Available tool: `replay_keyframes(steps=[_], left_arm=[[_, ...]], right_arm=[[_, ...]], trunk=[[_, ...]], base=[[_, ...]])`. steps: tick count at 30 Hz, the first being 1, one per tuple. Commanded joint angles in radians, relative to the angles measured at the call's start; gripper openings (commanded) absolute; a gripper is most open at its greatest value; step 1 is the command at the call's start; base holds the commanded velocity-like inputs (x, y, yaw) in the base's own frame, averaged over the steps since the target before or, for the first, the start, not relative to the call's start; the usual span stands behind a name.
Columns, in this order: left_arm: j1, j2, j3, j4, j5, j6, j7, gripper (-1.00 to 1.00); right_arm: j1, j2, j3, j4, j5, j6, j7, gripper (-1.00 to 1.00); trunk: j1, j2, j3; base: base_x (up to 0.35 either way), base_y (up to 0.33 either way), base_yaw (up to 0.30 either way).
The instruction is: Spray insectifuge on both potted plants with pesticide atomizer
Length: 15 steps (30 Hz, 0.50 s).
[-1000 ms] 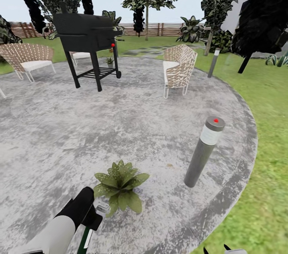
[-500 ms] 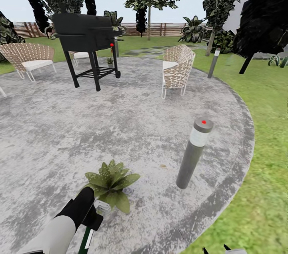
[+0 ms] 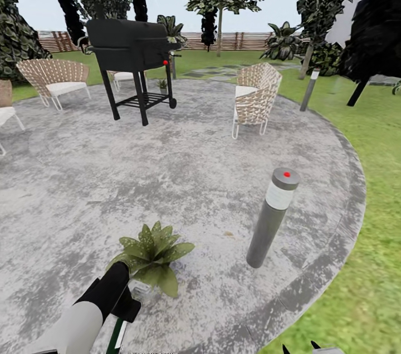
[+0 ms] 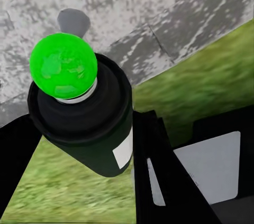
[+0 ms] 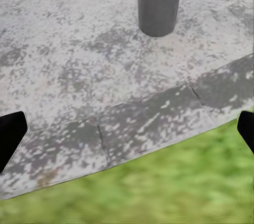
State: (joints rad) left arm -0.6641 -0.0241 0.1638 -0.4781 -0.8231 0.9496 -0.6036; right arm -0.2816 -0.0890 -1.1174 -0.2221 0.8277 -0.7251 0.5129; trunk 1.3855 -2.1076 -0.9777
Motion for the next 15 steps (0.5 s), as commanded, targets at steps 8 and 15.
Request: replay_keyframes(steps=[8,15], left_arm=[[0.015,-0.007,0.002,-0.002,-0.008,0.002,-0.008,-1.0],[0.016,-0.01,0.0,-0.001,-0.013,0.009,-0.011,-1.0]], right_arm=[[-0.001,0.0,-0.009,0.0,0.002,-0.002,0.009,1.0],[-0.001,0.0,-0.009,0.0,0.002,-0.002,0.009,1.0]], trunk=[[0.0,0.0,-0.001],[0.0,0.0,-0.001]], base=[[0.013,-0.004,0.204],[0.18,-0.129,0.008]])
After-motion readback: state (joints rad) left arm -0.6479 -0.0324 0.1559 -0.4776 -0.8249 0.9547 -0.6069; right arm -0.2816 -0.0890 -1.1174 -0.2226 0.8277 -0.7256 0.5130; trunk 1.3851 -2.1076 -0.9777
